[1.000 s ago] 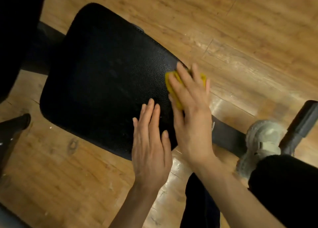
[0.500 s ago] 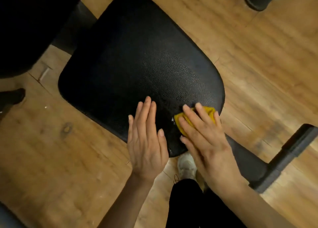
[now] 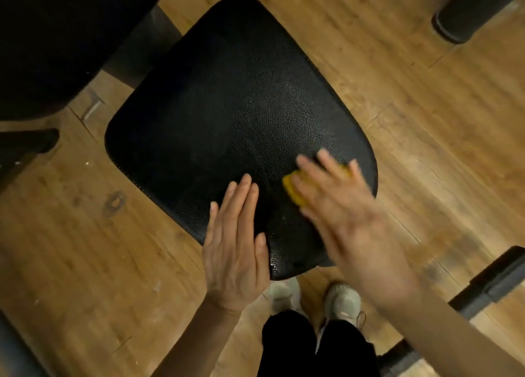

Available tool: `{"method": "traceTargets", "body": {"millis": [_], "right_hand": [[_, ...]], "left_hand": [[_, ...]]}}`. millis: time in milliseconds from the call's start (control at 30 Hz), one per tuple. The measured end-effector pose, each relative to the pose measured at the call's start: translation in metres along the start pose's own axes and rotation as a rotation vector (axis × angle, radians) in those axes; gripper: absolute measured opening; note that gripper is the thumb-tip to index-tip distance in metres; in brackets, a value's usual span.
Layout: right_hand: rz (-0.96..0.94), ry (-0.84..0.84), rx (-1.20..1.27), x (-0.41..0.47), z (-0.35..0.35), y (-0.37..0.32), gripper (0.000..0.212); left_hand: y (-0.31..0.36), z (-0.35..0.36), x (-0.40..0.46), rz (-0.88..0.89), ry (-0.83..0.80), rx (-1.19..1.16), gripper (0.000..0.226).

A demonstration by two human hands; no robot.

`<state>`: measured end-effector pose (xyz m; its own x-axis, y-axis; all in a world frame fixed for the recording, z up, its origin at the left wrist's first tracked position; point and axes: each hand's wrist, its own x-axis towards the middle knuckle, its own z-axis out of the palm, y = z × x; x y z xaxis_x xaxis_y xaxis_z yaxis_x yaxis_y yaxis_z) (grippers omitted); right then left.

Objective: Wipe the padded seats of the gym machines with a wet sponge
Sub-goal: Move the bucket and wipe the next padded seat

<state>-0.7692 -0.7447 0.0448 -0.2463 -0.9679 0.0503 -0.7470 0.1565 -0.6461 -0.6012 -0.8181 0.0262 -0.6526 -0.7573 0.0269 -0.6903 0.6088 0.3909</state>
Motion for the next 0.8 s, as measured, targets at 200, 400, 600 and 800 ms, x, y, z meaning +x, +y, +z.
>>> {"method": "traceTargets", "body": {"millis": [200, 400, 600, 800], "right_hand": [[0.22, 0.193, 0.055, 0.011, 0.037, -0.05, 0.039], [0.144, 0.174, -0.012, 0.024, 0.008, -0.005, 0.039], [0.109, 0.086, 0.022, 0.052, 0.04, -0.047, 0.04], [0.091, 0.147, 0.01, 0.021, 0.001, 0.002, 0.04]], "left_hand": [[-0.001, 0.002, 0.0, 0.003, 0.023, 0.01, 0.055], [-0.002, 0.005, -0.002, 0.035, 0.098, -0.025, 0.053], [-0.002, 0.004, -0.004, 0.05, 0.153, -0.123, 0.056], [-0.006, 0.003, -0.005, 0.109, 0.197, -0.169, 0.054]]}}
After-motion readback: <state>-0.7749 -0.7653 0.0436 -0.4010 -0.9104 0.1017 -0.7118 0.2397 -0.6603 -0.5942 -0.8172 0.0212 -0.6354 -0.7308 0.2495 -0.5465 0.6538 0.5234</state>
